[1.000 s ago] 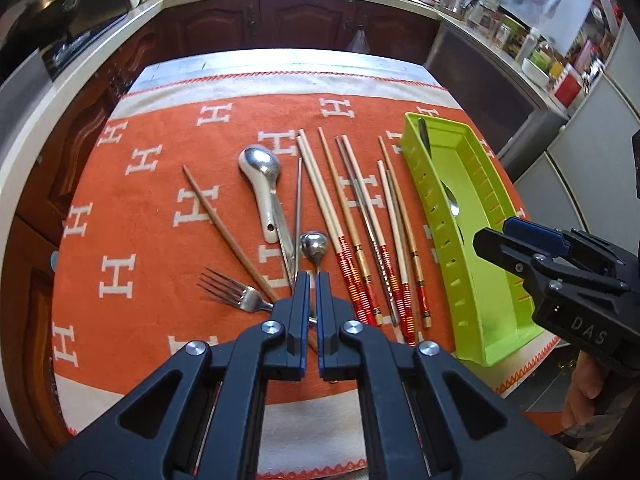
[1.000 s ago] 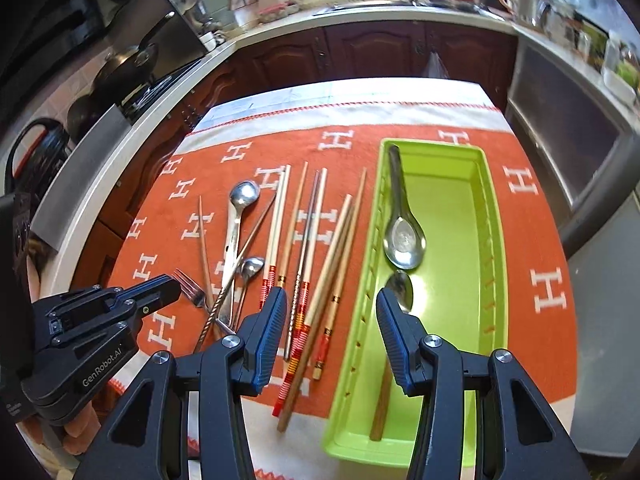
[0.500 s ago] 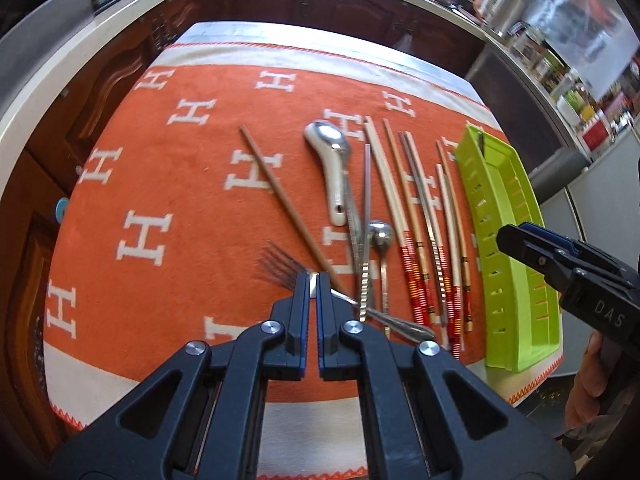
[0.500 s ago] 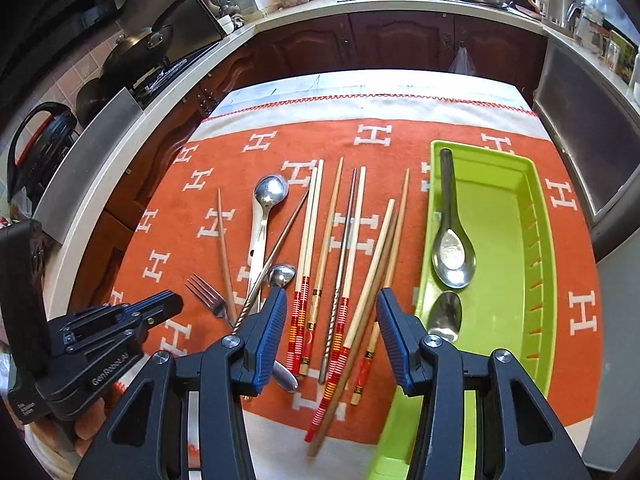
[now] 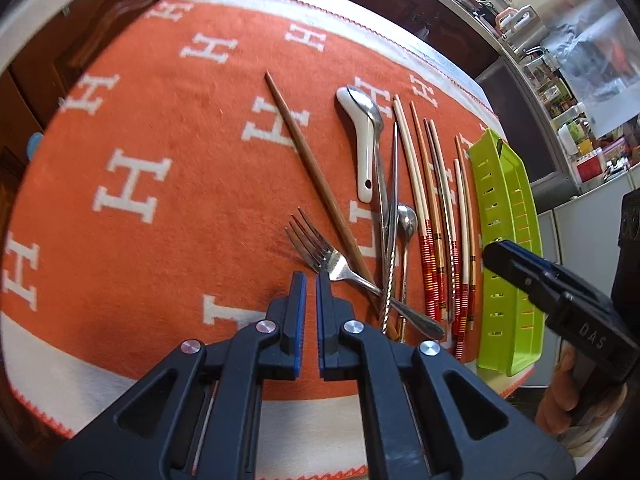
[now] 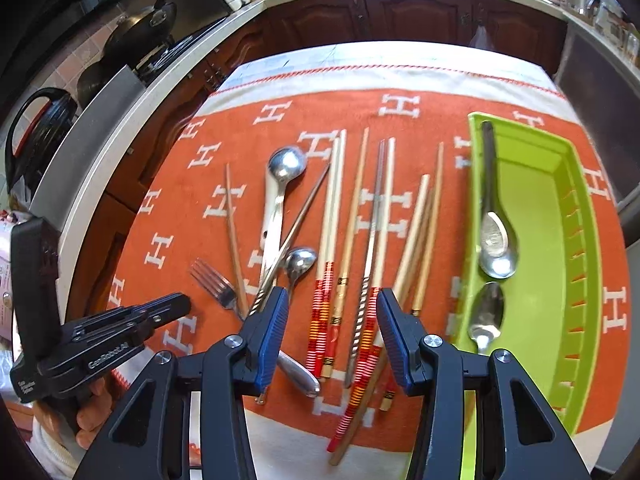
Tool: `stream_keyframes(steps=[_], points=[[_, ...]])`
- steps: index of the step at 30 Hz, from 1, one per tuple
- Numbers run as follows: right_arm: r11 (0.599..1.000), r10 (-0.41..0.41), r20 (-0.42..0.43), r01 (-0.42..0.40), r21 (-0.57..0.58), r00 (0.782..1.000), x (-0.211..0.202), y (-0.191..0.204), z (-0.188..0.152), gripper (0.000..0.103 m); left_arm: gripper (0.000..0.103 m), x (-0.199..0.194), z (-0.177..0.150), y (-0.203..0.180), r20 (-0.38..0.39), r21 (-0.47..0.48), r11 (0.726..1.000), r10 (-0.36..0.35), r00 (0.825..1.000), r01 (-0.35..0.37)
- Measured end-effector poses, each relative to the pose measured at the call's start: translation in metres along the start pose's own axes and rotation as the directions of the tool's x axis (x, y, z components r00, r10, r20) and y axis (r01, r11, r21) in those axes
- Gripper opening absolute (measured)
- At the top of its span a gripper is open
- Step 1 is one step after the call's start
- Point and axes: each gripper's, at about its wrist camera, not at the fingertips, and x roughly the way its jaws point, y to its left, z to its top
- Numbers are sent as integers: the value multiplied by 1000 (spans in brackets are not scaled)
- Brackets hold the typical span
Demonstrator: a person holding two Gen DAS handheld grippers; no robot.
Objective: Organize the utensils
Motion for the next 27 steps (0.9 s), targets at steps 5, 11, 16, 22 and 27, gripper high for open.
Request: stream_keyframes(steps=[5,11,16,22,27], points=[[999,30,-22,-31,-25,999,13,13,1,47,9,9,2,5,9,-35,998,-43,999,43],[996,91,-71,-92,-21,993,35,27,9,40,37,9,5,8,67,-41,999,-33,997,36],[991,132,-127,-131,14,983,63,35,16,26,37,16,7,11,79,-33,999,-37,996,39],[992,127,-164,-123,37,978,93,41,23,17,37,19,5,6,148,29,999,-40,988,36],[992,125,-161,-119,43,979,102,44,27,13,36,25,3,2,199,64,996,-71,977,59]])
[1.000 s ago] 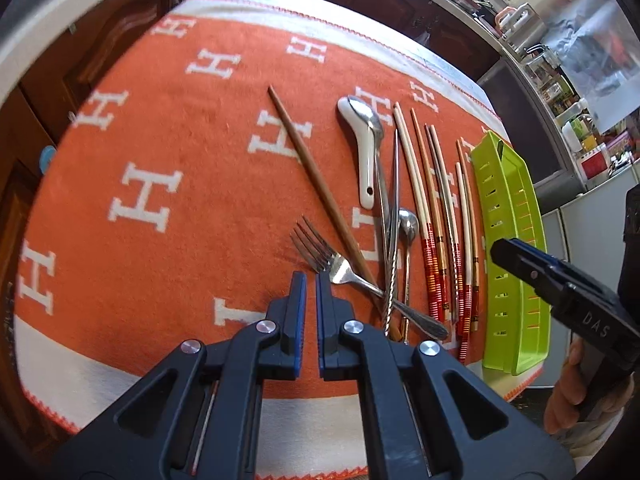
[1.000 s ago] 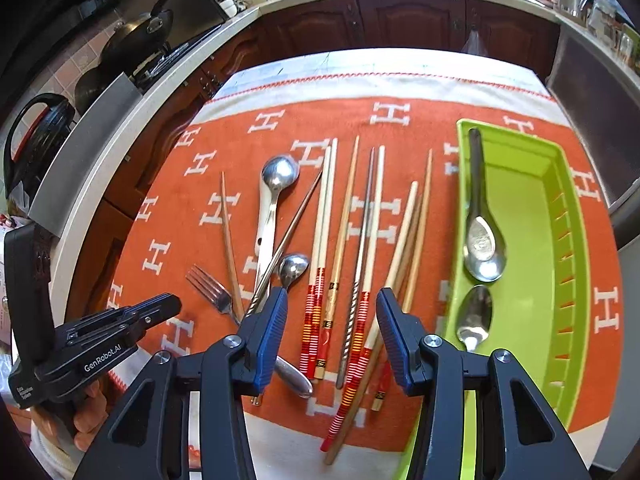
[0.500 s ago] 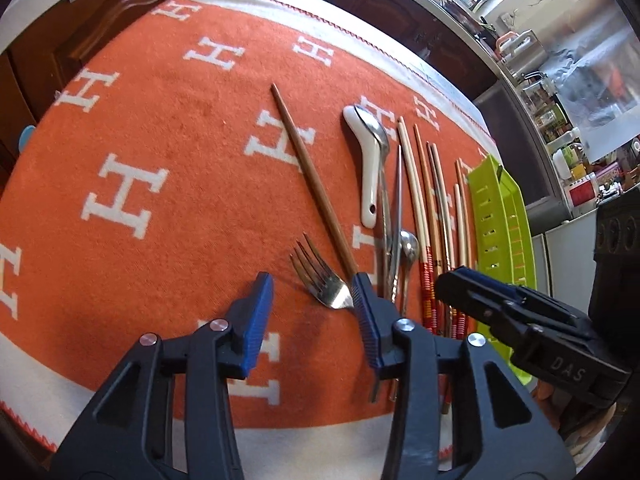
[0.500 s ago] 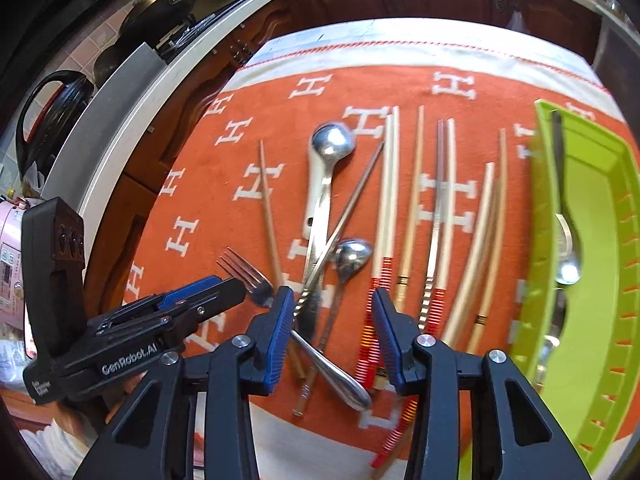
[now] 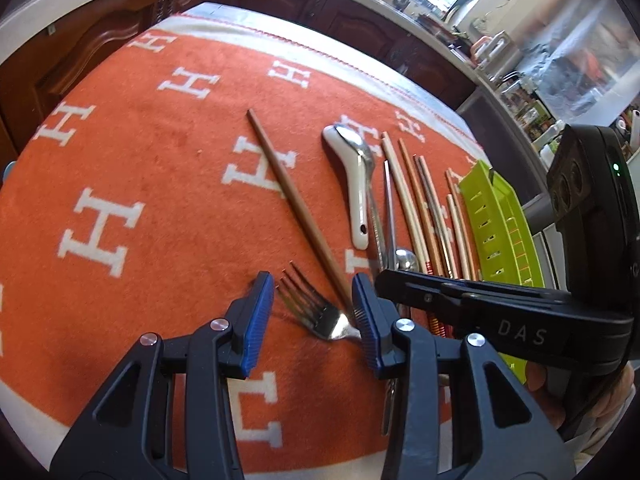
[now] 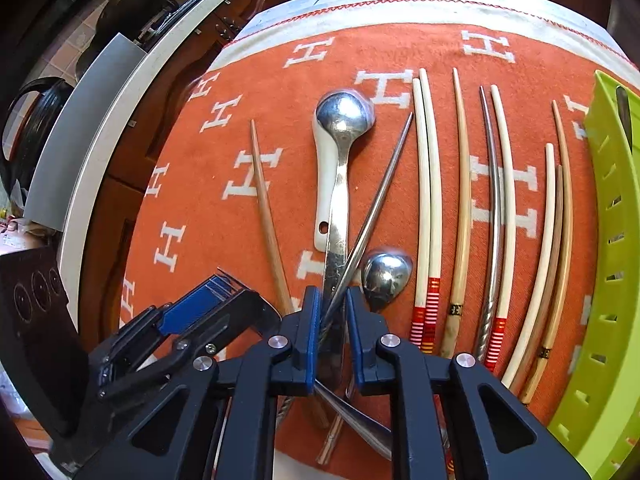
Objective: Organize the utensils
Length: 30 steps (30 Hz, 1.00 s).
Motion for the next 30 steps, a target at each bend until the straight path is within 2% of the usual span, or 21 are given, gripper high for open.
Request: stream_keyframes(steps=[3,7,9,11,17,22,30], points=[[1000,21,0,-21,16,1000,0,-3,-1,13,28,4,-2,-1,22,15,1000,-25,999,25],[997,54,-1,-53,46,999,-4,-12,-5,12,10,9,-6,2,36,-2,997,-77,996,77],[996,69,-3,-69,60,998,-5,-14,-7,12,9,11,-7,1,47,5,997,-80,996,80],[995,74,-2,-74,64,997,-6,-16,-9,12,3,14,-7,-4,37,24,996,-86,996,85],[996,58,17,-59,64,998,-14,-17,-14,12,1,12,-5,-13,-6,64,995,-78,997,78],[994,67,3,-67,87,998,-21,-25,-20,12,0,4,-1,-10,-8,53,995,-85,996,85],[979,134,8,-134,151,991,-21,-38,-20,13,0,3,-4,-5,-31,35,996,-83,996,84]])
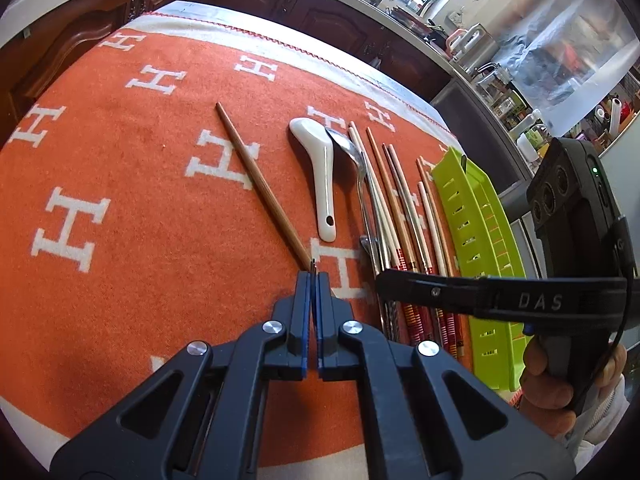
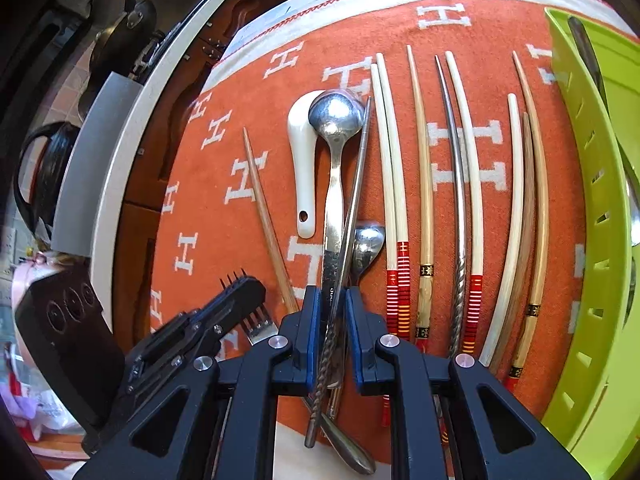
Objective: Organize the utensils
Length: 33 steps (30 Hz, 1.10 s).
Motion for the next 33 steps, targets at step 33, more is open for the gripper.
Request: stream_keyframes(steps=[33], points=[[1000,21,184,-19,-13,983,-76,-8,-15,6,0,-50,28,-61,5,173,985,-30,1000,29]])
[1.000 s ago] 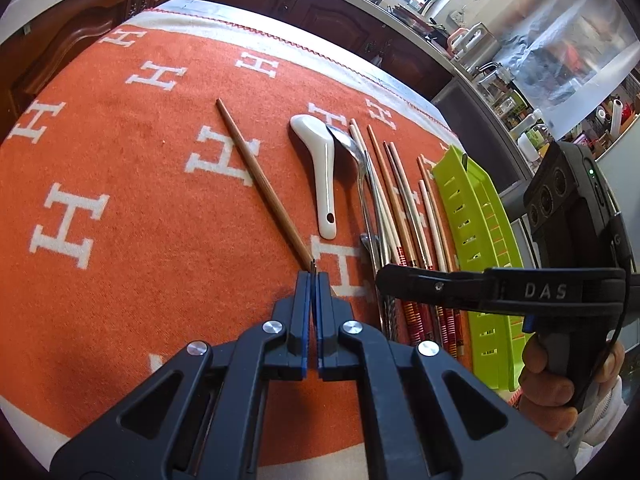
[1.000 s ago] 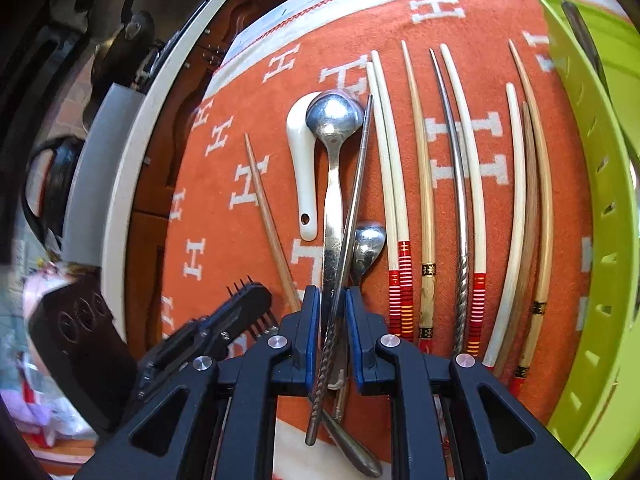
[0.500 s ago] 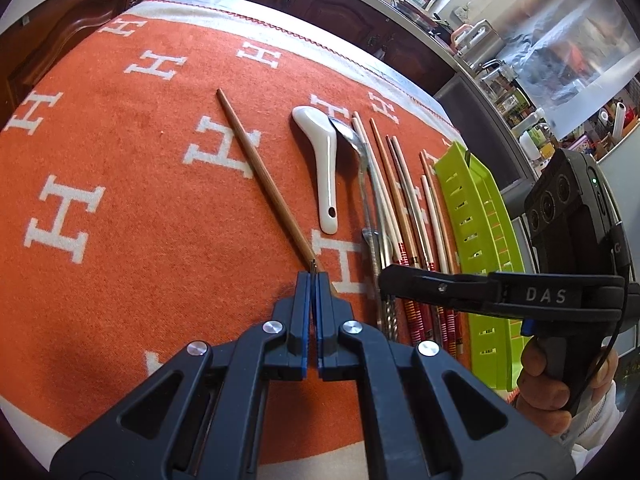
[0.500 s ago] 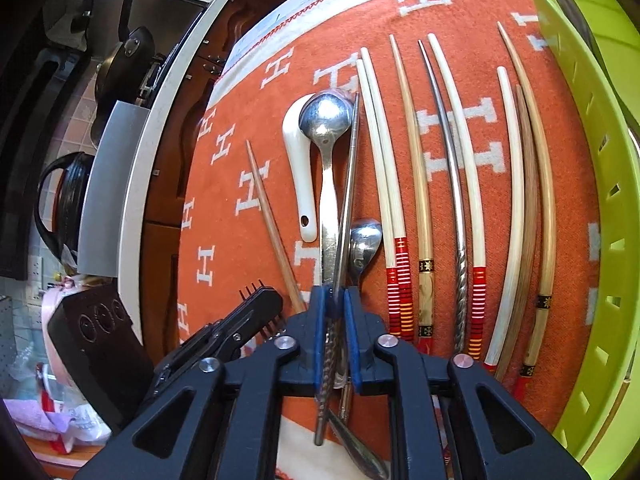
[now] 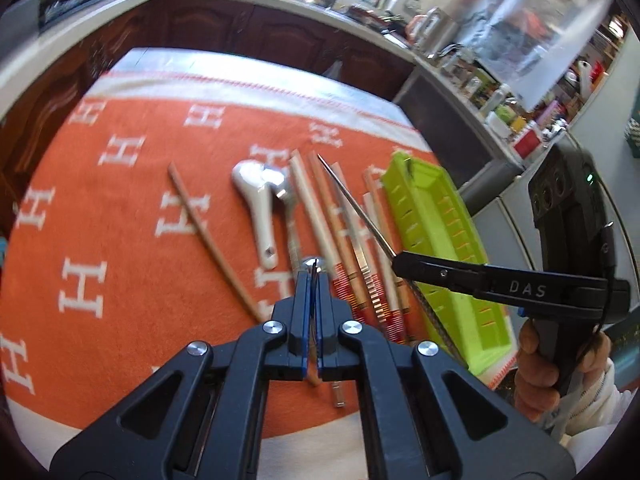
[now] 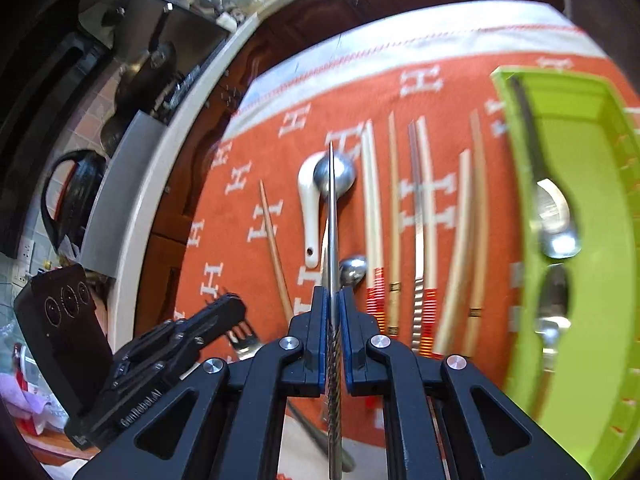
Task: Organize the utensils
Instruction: 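Carry the fork and metal chopstick into the green tray and release both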
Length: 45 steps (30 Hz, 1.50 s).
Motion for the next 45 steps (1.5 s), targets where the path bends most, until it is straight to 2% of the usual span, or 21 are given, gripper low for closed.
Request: stream_keyframes(steps=[5,8,10,11,14,15,20,25,30,33,38,41,45], points=[[999,-28,94,24,45,995,-52,-25,-3,6,0,-27,25,-40,43,85,995,-62,997,58],[995,-60,161,47,83,985,-86,-46,-8,6,0,-34,42,-71,55,143,986,-94,994,85],[989,-115,218,92,115,969,-114,-67,-14,6,0,-31,50,-94,53,192,977,-99,994,87],[989,-115,218,92,115,969,-114,-67,-14,6,0,-28,54,-107,46,219,972,-101,994,89],[977,-183,247,150,149,952,-132,-92,-21,6,0,-11,59,-141,20,286,954,-100,995,90],[969,-211,245,171,177,946,-138,-110,-25,6,0,-1,60,-152,11,313,947,-88,996,80],[957,-238,229,188,221,944,-136,-137,-30,6,0,51,58,-186,-76,393,917,-35,996,62],[947,-261,218,207,244,940,-123,-159,-35,6,0,103,58,-208,-152,457,887,12,988,60],[942,-272,197,219,255,942,-108,-160,-32,6,0,151,57,-217,-221,453,889,41,974,65],[938,-272,203,213,272,941,-107,-164,-30,13,0,169,55,-219,-230,454,890,72,971,42],[937,-277,225,212,277,934,-115,-164,-32,17,2,181,52,-220,-248,451,892,88,965,34],[938,-277,229,212,273,933,-117,-161,-34,18,8,179,52,-220,-226,450,893,99,969,13],[942,-265,224,201,270,938,-116,-157,-37,18,9,169,55,-219,-197,450,893,99,975,1]])
